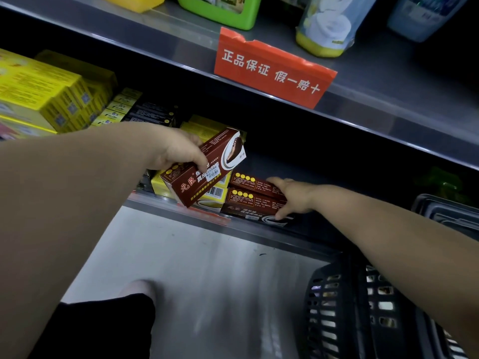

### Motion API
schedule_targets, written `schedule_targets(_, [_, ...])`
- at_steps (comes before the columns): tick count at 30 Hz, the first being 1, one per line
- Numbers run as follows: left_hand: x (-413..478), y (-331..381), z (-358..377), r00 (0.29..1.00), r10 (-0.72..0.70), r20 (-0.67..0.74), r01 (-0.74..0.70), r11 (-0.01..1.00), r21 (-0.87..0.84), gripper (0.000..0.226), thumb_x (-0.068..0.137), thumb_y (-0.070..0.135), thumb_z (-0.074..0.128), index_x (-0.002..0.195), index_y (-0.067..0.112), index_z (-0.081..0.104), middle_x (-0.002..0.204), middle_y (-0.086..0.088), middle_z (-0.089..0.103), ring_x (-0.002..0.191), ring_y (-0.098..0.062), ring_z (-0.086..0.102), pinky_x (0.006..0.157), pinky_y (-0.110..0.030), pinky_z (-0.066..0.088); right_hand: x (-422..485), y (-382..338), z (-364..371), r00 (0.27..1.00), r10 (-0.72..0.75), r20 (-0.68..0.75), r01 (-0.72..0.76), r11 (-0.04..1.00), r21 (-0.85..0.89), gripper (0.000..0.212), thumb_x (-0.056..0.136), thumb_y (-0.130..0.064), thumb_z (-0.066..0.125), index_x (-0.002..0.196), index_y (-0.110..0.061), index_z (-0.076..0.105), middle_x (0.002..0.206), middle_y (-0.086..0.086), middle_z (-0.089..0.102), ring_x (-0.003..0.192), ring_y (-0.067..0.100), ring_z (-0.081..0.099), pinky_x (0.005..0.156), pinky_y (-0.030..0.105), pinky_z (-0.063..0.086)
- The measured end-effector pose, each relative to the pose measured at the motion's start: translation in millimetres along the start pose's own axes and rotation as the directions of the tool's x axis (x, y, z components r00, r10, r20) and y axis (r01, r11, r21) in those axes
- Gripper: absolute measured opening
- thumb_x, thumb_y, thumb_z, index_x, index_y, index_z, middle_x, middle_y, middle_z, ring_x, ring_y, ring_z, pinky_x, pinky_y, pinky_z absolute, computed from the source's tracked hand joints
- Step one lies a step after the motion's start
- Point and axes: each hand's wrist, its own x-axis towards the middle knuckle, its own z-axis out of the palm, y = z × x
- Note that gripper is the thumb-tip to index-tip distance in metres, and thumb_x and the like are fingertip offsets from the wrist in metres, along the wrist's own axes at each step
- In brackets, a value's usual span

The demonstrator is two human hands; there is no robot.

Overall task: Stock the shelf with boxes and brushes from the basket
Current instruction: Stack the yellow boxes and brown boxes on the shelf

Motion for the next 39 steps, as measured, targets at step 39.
schedule_targets(39, [30.2,-4.7,23.6,0.975,0.217,-0.055,-0.157,0.839,0.521,0.042,0.09,0.022,0.063,0.129,0.016,0.052,0.142,-0.006,0.047,0.126,-0.026,0.047,0.104,-0.037,0.04,25.2,4.1,-8.1,0.982,0.137,-0.129,-0.13,0.99,0.058,0.054,0.1,-0.029,0.038,0.148,-0.04,0.013,0.153,0.008,0.017,0.138,0.031,0.022,0.109,0.045,0.028])
